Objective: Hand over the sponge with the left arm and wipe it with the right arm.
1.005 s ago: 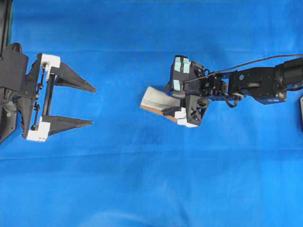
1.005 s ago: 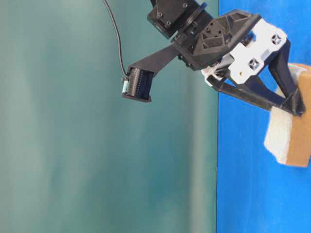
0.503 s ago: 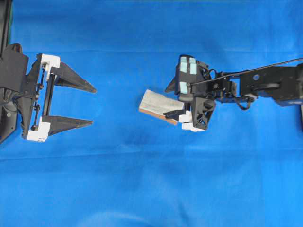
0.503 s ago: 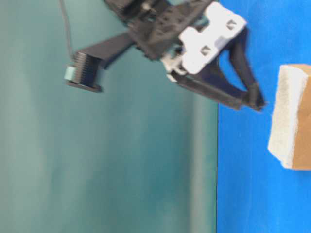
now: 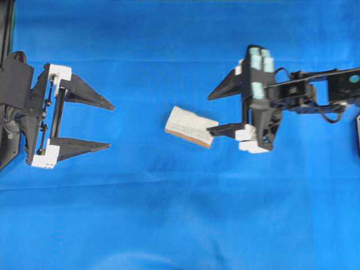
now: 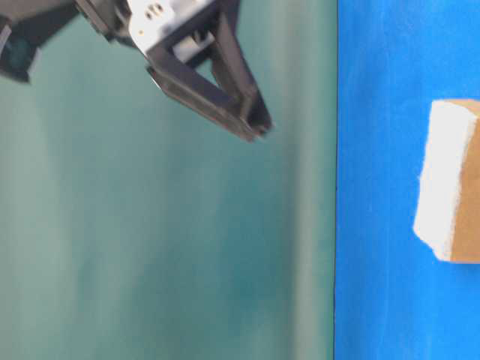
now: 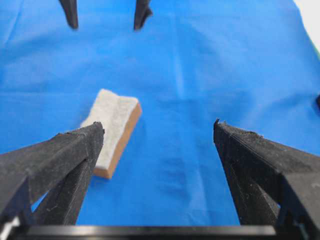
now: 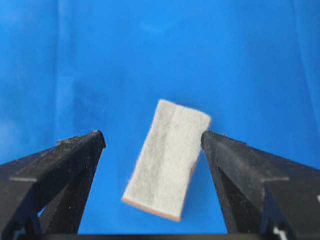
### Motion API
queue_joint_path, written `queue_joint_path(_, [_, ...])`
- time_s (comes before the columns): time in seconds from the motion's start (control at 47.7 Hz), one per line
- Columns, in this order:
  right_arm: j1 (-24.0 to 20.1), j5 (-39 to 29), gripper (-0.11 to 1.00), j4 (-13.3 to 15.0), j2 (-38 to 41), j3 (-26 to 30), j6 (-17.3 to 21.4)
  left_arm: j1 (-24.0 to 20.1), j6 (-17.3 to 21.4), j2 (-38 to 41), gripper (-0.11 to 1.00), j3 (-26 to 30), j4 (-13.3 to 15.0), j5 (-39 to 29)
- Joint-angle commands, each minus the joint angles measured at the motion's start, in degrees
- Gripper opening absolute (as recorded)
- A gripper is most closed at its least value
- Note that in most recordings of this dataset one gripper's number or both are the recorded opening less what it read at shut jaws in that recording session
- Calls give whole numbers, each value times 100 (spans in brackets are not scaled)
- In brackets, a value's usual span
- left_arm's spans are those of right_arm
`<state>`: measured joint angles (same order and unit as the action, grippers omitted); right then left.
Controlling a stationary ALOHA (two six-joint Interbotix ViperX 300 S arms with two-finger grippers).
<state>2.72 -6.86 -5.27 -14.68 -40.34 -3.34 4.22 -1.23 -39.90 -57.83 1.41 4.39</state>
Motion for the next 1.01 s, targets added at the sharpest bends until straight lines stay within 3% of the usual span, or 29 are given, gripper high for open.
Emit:
queue_joint_path(0.0, [-9,44,74,9,-343,-62,-9,9,0,-9,88,62,9,26])
queue_joint_path(0.607, [-9,264,74,9,-686,-325,0,0,-18,-53,88,62,9,44])
queue_joint_path(0.984, [-18,123,74,9,-2057,-1046,26,9,0,-1063,88,-88,9,-492])
